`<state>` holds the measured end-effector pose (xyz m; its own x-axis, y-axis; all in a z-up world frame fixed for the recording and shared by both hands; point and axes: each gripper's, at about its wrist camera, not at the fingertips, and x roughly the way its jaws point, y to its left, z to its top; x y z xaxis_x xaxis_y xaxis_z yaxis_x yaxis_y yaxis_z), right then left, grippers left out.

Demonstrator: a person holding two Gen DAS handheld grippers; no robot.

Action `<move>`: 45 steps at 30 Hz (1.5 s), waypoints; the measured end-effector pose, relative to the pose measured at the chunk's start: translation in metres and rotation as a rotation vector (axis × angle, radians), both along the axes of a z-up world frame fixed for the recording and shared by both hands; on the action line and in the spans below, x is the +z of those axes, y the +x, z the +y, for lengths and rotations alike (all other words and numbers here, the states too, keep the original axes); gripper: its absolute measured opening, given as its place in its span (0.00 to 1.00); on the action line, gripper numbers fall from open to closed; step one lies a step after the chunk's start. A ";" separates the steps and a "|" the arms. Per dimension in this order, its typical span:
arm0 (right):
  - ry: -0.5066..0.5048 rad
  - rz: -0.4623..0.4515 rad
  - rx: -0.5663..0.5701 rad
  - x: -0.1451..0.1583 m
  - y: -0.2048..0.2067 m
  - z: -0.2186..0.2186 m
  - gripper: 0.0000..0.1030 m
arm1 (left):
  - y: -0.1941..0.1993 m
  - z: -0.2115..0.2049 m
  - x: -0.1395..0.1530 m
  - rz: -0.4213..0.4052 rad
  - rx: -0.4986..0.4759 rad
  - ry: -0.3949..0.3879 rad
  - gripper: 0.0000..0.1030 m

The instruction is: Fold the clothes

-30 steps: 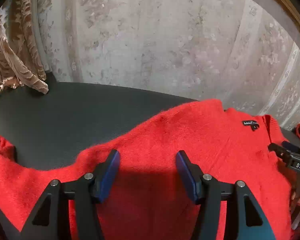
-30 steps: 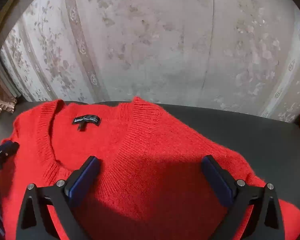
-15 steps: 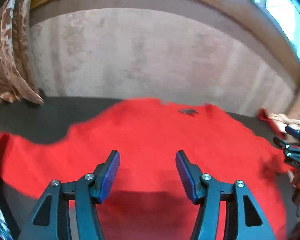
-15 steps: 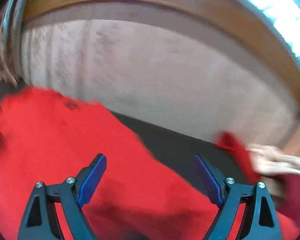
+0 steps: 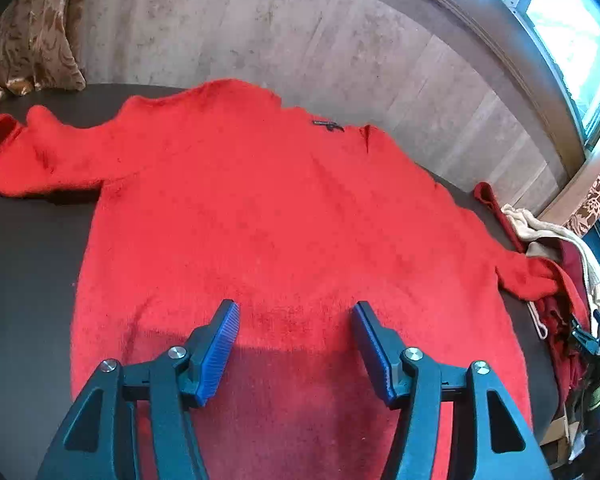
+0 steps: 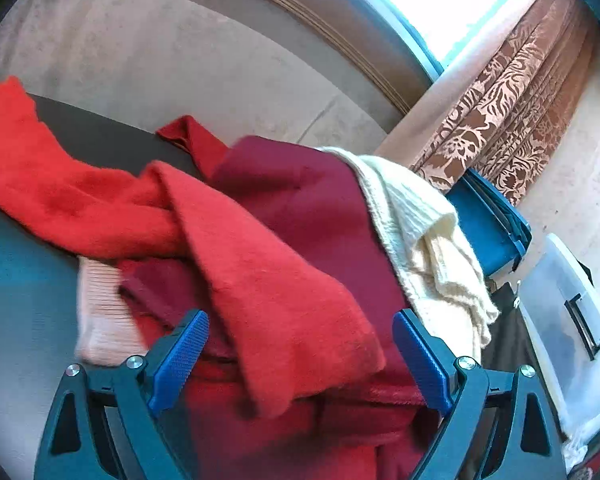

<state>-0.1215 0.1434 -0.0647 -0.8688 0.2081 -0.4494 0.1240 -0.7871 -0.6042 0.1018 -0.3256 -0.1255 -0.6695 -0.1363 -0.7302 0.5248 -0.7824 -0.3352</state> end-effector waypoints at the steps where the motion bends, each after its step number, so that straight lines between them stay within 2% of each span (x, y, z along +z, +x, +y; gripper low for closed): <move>1: -0.009 -0.012 -0.001 0.001 -0.006 0.001 0.89 | 0.000 0.002 -0.002 -0.008 0.002 0.002 0.60; 2: -0.019 -0.024 -0.001 0.002 -0.012 0.002 0.88 | 0.001 0.004 -0.004 -0.015 0.005 0.003 0.60; 3: -0.017 -0.036 -0.007 0.002 -0.017 0.005 0.82 | 0.001 0.005 -0.005 -0.019 0.007 0.001 0.60; 5: -0.046 -0.078 0.003 0.003 -0.025 0.008 0.59 | 0.000 0.006 -0.005 -0.022 0.007 -0.007 0.61; 6: -0.093 -0.124 0.006 0.006 -0.030 0.012 0.39 | -0.001 0.007 -0.006 -0.022 0.003 -0.012 0.62; 7: -0.156 -0.183 0.014 0.009 -0.036 0.016 0.24 | -0.001 0.007 -0.006 -0.020 0.002 -0.014 0.62; 8: -0.222 -0.228 0.014 0.013 -0.039 0.020 0.20 | 0.000 0.007 -0.007 -0.016 0.004 -0.012 0.62; 9: -0.289 -0.273 0.014 0.018 -0.042 0.024 0.18 | 0.000 0.006 -0.007 -0.010 0.004 -0.006 0.63; 11: -0.491 -0.396 0.021 0.027 -0.047 0.034 0.16 | 0.001 0.003 -0.007 0.005 0.001 0.013 0.63; 12: -0.585 -0.492 0.032 0.026 -0.050 0.036 0.16 | 0.002 0.001 -0.008 0.013 0.000 0.023 0.64; 13: -0.646 -0.560 0.051 0.024 -0.050 0.034 0.16 | 0.004 0.000 -0.008 0.024 0.000 0.034 0.64; 15: -0.724 -0.635 0.071 0.022 -0.050 0.031 0.15 | 0.007 -0.003 -0.009 0.047 0.000 0.055 0.64; 17: -0.894 -0.672 0.074 0.021 -0.051 0.038 0.15 | 0.011 -0.006 -0.010 0.072 0.001 0.082 0.64; 21: -1.169 -0.710 0.142 0.024 -0.048 0.034 0.14 | 0.014 -0.012 -0.012 0.108 -0.001 0.121 0.64; 23: -1.261 -0.728 0.175 0.021 -0.044 0.023 0.14 | 0.015 -0.013 -0.013 0.118 -0.001 0.129 0.64; 26: -1.490 -0.740 0.247 0.019 -0.045 0.003 0.14 | 0.016 -0.011 -0.014 0.124 0.001 0.130 0.64; 27: -1.565 -0.740 0.280 0.019 -0.043 -0.011 0.14 | 0.016 -0.011 -0.014 0.124 0.001 0.129 0.64; 34: -1.833 -0.854 0.490 0.014 -0.044 -0.148 0.14 | 0.018 -0.012 -0.016 0.143 0.003 0.140 0.64; 37: -1.819 -0.948 0.574 0.013 -0.034 -0.219 0.14 | 0.021 -0.014 -0.017 0.159 0.005 0.157 0.64; 41: -1.681 -1.133 0.598 -0.011 -0.021 -0.299 0.20 | 0.024 -0.019 -0.019 0.186 0.007 0.190 0.64; 43: -1.612 -1.213 0.568 -0.029 -0.012 -0.318 0.35 | 0.025 -0.021 -0.019 0.193 0.005 0.207 0.64; 45: -1.591 -1.200 0.549 -0.039 -0.008 -0.313 0.40 | 0.024 -0.022 -0.018 0.186 0.005 0.218 0.64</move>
<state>-0.1297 -0.1699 -0.1040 0.1081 -0.9733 -0.2024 0.2049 -0.1774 0.9626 0.1257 -0.3477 -0.1432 -0.7941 0.0067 -0.6077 0.4428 -0.6785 -0.5861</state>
